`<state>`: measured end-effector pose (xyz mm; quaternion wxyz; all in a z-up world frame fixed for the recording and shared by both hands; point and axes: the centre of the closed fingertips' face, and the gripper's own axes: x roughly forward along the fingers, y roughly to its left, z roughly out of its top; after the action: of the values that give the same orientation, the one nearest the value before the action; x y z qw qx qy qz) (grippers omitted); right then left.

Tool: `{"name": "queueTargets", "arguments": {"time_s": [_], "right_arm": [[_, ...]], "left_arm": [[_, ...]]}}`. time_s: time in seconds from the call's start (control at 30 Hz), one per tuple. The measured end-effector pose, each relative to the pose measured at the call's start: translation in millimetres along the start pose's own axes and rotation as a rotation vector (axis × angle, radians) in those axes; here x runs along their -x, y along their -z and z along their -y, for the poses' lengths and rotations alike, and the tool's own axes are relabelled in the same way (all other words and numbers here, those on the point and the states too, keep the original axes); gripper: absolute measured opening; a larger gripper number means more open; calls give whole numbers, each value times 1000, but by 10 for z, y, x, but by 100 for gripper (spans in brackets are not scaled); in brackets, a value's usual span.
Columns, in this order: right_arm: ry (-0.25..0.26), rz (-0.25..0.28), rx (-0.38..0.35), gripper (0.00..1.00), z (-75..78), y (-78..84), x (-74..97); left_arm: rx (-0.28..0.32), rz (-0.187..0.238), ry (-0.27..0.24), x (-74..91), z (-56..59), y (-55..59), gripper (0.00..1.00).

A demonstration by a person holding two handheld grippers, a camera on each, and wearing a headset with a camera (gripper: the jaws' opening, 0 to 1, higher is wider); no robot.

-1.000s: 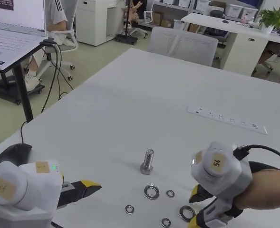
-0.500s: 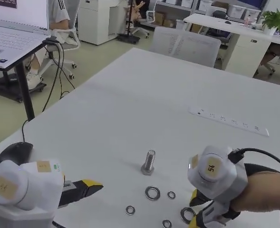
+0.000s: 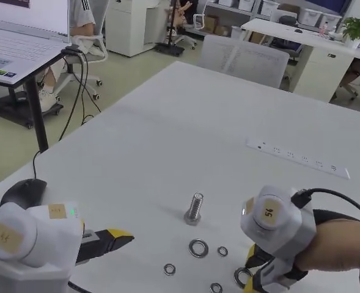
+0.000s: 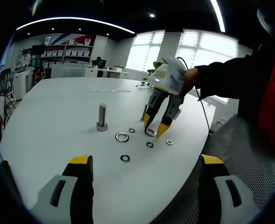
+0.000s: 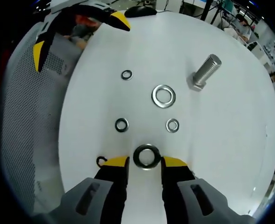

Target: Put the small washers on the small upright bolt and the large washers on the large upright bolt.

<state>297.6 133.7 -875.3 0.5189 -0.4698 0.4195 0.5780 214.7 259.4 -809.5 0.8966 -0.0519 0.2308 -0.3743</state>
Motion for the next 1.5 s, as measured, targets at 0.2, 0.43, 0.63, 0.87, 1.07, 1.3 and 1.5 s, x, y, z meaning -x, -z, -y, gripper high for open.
{"name": "queueTargets", "arguments": {"time_s": [0.2,0.43,0.63,0.87,1.07,1.3,1.5], "right_arm": [[0,-13,6,26,-2,-9,-1],[-2,-21,3,26,-3,-12,1],[-3,-28,2,25,4,-12,3],[0,-31,-7,24,17,-21,12],[5,-28,-3,24,28,-64,78],[16,-23,-2,24,44,-88,133],[33,1,-5,24,78,-157,222]], "left_arm": [[0,7,-6,16,-8,-9,93],[0,13,-7,20,-13,-8,93],[-1,19,-7,23,-19,-18,92],[1,22,-5,18,-23,-18,92],[0,24,-1,9,-33,-31,92],[-1,27,0,9,-48,-35,92],[-4,34,1,12,-68,-54,92]]}}
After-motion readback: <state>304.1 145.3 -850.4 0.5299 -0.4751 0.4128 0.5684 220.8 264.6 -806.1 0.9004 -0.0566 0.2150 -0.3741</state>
